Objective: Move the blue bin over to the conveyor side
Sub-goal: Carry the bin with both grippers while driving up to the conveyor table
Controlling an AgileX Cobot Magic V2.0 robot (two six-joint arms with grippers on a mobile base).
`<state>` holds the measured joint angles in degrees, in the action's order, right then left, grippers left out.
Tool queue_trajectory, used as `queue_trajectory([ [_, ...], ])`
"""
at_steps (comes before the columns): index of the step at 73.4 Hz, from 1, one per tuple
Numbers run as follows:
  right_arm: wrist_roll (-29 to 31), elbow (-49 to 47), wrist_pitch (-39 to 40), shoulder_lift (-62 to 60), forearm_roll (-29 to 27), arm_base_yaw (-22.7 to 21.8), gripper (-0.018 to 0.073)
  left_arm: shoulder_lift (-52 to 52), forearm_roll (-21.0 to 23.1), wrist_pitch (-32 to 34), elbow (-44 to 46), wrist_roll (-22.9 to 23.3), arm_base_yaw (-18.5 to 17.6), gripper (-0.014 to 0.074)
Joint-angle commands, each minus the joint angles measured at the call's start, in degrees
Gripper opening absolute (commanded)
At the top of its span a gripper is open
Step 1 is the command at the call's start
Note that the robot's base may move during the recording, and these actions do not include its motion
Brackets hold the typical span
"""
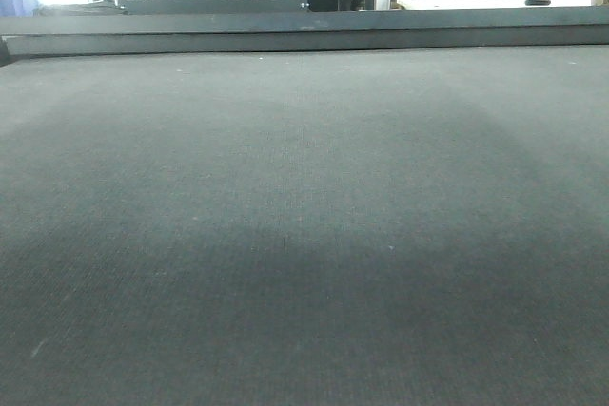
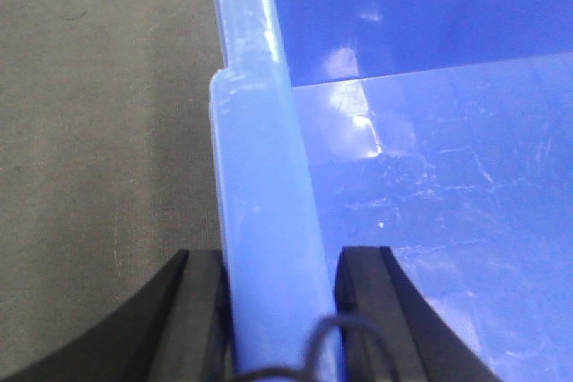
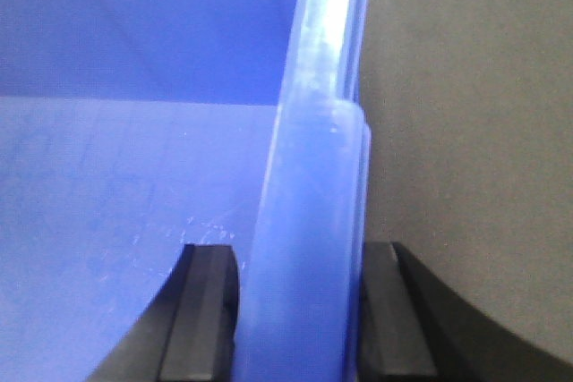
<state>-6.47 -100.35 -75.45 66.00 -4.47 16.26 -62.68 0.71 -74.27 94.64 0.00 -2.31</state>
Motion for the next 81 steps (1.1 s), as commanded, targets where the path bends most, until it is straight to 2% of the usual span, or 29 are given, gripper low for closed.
queue_trajectory([
  [1, 1.6, -1.3, 5.5, -1.1, 1.7, 0.0, -0.0079, 0.7, -1.6, 4.8, 1.0, -0.9, -0.1, -0.0016],
  [72, 1.6, -1.3, 5.5, -1.1, 1.7, 0.0, -0.0079, 0.7, -1.6, 4.8, 1.0, -0.9, -0.1, -0.0016],
  [81, 1.6, -1.3, 5.5, -1.1, 1.7, 0.0, -0.0079, 0.8, -1.6, 6.5, 1.0, -0.9, -0.1, -0.0016],
])
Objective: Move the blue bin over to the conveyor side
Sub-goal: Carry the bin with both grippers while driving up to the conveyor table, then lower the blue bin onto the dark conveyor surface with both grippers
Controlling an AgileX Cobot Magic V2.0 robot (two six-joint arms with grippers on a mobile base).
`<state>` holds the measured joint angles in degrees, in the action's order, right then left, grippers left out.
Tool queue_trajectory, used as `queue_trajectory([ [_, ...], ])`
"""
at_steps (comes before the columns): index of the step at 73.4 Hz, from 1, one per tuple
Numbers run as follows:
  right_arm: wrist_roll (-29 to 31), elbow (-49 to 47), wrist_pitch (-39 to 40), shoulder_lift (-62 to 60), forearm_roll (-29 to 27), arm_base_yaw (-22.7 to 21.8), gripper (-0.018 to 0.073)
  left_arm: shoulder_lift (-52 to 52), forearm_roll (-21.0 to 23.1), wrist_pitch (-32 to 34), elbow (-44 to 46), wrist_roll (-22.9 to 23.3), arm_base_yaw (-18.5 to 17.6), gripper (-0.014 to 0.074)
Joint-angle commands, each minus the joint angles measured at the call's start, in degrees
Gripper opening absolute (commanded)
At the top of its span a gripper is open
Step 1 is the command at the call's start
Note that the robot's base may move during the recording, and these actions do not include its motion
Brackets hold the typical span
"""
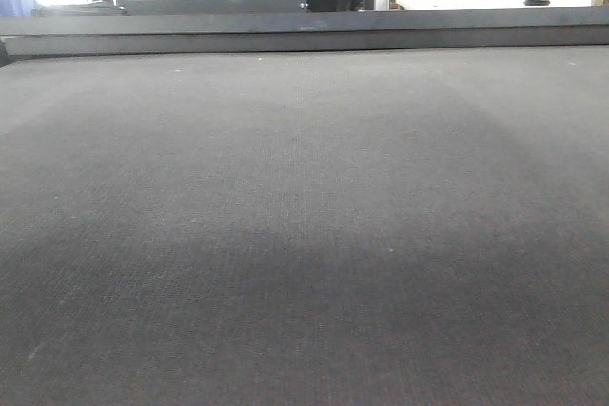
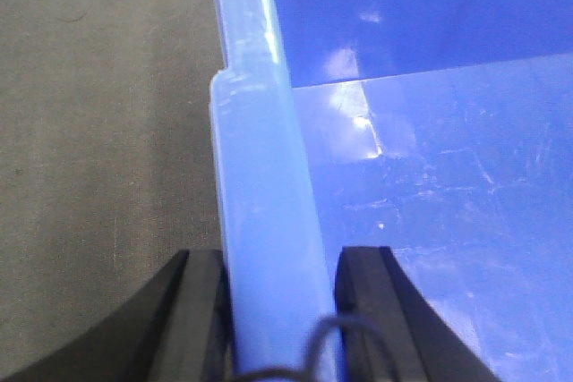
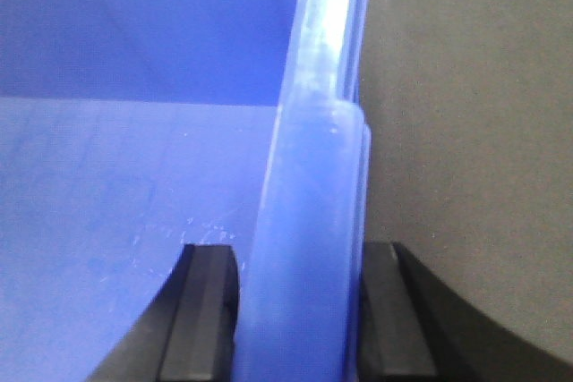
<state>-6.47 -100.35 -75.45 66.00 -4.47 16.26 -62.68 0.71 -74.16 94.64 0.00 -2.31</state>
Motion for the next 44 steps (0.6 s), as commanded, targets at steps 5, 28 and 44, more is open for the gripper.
queue_trajectory([
  [5, 1.6, -1.3, 6.0, -0.6, 1.3, 0.0, -0.0079, 0.0, -1.6, 8.1, 1.0, -0.9, -0.1, -0.0016],
  [28, 1.6, -1.3, 11.6, 9.0, 1.2, 0.0, -0.0079, -11.0, -1.6, 11.5, 1.0, -0.9, -0.1, -0.0016],
  [44, 2.2, -1.3, 12.6, 19.8, 1.2, 0.0, -0.0079, -20.6, -1.6, 15.1, 1.0, -0.9, -0.1, -0.0016],
])
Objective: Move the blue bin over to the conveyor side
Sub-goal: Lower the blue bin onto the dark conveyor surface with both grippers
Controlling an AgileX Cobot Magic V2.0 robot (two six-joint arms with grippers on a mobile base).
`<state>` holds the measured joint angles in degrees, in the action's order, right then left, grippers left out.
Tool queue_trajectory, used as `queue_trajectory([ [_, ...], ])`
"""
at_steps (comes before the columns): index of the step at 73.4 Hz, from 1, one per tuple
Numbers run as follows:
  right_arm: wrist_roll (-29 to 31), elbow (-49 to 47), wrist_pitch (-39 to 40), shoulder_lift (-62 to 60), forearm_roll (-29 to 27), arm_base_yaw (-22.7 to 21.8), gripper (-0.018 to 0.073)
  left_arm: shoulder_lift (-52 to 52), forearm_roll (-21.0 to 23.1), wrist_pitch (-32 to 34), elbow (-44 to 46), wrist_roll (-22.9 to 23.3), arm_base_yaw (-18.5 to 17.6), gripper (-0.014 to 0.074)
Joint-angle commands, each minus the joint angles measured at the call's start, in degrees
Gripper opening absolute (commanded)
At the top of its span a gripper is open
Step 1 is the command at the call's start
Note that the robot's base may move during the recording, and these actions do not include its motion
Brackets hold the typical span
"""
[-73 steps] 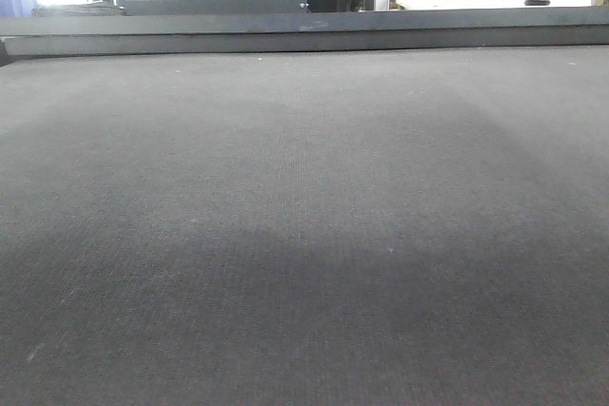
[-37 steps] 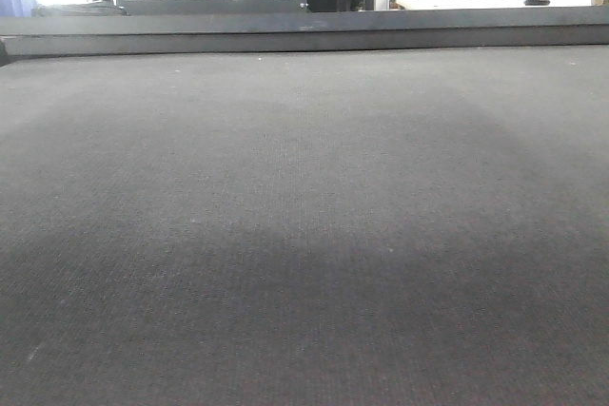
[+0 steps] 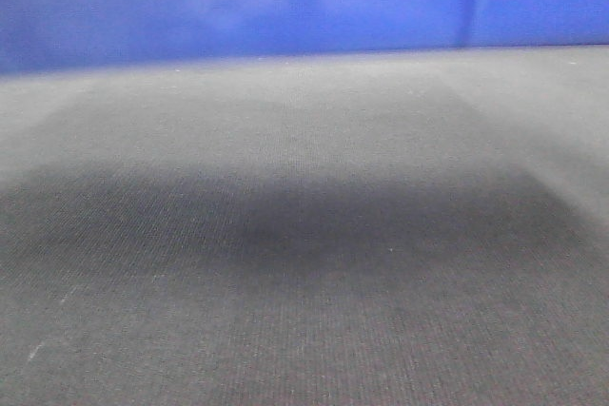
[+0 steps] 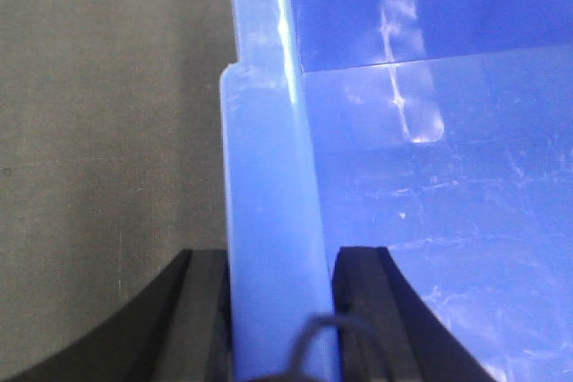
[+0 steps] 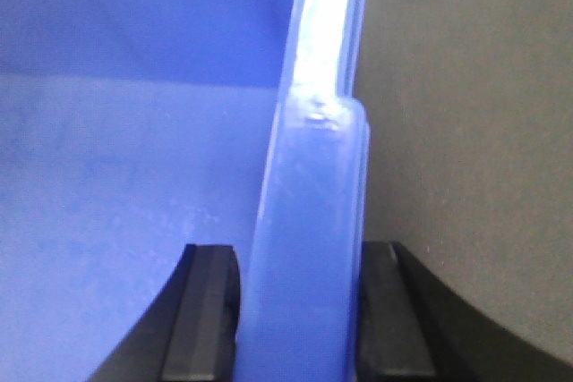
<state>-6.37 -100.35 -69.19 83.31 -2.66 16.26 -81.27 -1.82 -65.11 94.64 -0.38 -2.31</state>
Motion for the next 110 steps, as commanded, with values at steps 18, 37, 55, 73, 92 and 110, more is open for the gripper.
queue_trajectory([
  [18, 2.9, -1.3, 8.8, 13.6, -0.6, 0.0, -0.0079, -10.8, 1.0, 8.8, 1.0, -0.5, -0.1, -0.0016],
  [37, 2.9, -1.3, 9.7, 18.6, -0.6, 0.0, -0.0077, -15.7, 1.0, 8.8, 1.0, -0.5, -0.1, 0.0053],
  [55, 2.9, -1.3, 9.7, 18.9, -0.6, -0.1, 0.0253, -15.8, 1.1, 8.9, 1.0, -0.5, -0.1, 0.0453],
  [73, 2.9, -1.3, 9.7, 16.6, -0.6, -0.1, 0.0566, -14.1, 3.0, 7.8, 1.0, -0.5, -0.1, 0.0608],
  [92, 2.9, -1.3, 6.2, 8.1, -0.6, -0.1, 0.0424, -5.1, 3.0, 4.2, 0.9, -0.5, -0.1, 0.0570],
  [110, 3.9, 2.6, 2.9, -0.7, -0.3, -0.1, 0.0020, 8.8, 2.7, 8.2, -6.7, -0.5, -0.1, 0.0234],
])
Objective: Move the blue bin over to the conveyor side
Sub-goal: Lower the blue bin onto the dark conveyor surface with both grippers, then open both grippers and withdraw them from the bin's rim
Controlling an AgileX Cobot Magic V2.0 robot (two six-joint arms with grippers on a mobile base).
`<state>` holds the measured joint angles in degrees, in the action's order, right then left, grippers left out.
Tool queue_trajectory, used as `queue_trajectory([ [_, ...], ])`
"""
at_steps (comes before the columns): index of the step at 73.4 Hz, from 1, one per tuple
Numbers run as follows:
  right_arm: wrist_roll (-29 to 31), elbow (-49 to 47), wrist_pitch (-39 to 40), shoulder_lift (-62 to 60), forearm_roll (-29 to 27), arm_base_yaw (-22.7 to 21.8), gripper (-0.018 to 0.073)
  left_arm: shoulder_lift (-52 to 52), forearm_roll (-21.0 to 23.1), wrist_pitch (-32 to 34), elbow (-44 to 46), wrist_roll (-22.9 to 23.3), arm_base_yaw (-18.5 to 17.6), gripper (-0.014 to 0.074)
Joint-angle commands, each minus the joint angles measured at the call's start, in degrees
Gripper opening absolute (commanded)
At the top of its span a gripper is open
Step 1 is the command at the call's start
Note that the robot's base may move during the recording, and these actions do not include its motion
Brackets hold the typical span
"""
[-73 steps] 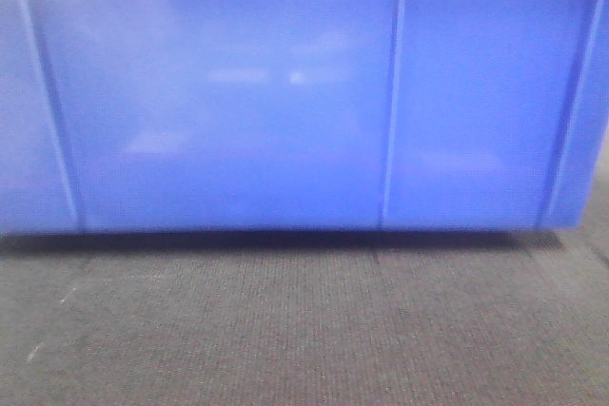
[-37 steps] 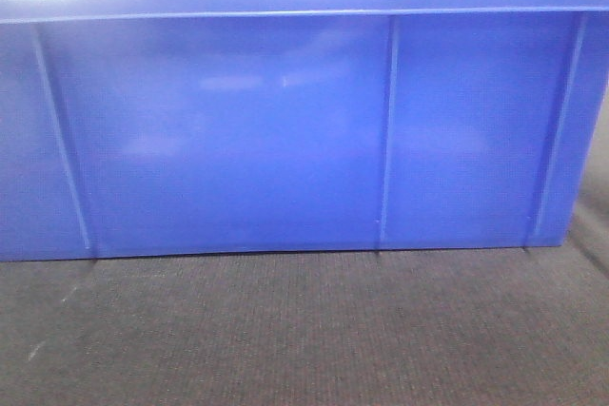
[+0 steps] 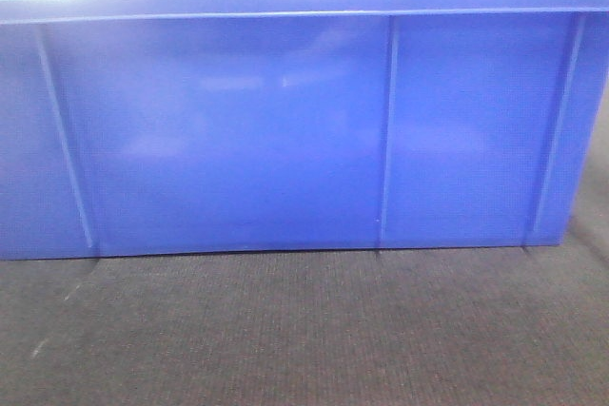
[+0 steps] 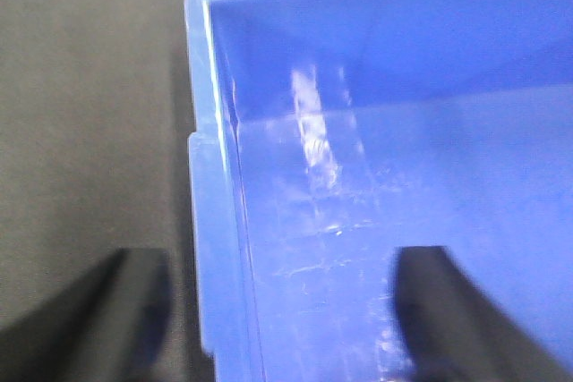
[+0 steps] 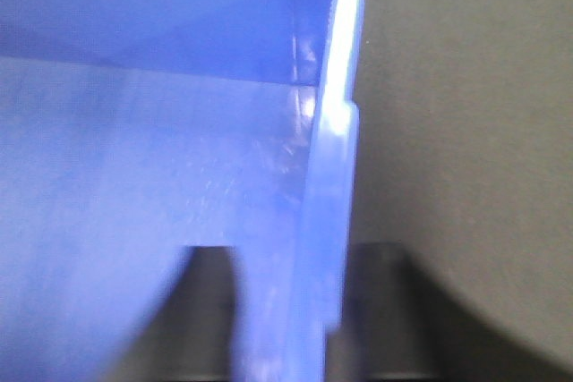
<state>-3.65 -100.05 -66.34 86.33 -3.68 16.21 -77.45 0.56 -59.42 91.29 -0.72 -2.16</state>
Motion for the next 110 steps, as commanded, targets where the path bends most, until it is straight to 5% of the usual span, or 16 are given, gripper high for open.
queue_trajectory([
  [1, 1.2, 3.0, 0.4, -4.3, 0.8, 0.0, -0.0012, 5.9, 0.4, 2.7, -3.8, -0.2, -0.2, 0.0223],
  [6, 1.2, 6.8, 2.2, -7.5, 2.4, 0.0, -0.0087, 10.8, 0.1, 5.8, -8.6, -0.2, -0.2, 0.0115],
  [16, 1.2, 16.8, 7.9, -14.2, 5.8, 0.0, -0.0085, 19.5, -1.5, 11.9, -19.4, -0.2, -0.2, -0.0034],
  [44, 1.2, 54.3, 33.8, -38.2, 7.2, 0.0, -0.0085, 39.1, -1.5, 25.5, -48.6, -0.2, -0.2, -0.0024],
  [60, 1.2, 71.0, 43.6, -54.9, 7.2, 0.0, -0.0085, 48.4, -1.5, 29.2, -58.1, -0.2, -0.4, -0.0024],
  [84, 1.2, 77.2, 43.1, -80.0, 7.2, 0.0, -0.0085, 60.5, -1.5, 29.2, -60.9, -0.2, -0.4, -0.0024],
  [110, 1.2, 77.2, 43.7, -84.9, 7.2, 0.0, -0.0085, 64.6, -1.5, 29.2, -60.9, -0.2, -0.4, -0.0024],
])
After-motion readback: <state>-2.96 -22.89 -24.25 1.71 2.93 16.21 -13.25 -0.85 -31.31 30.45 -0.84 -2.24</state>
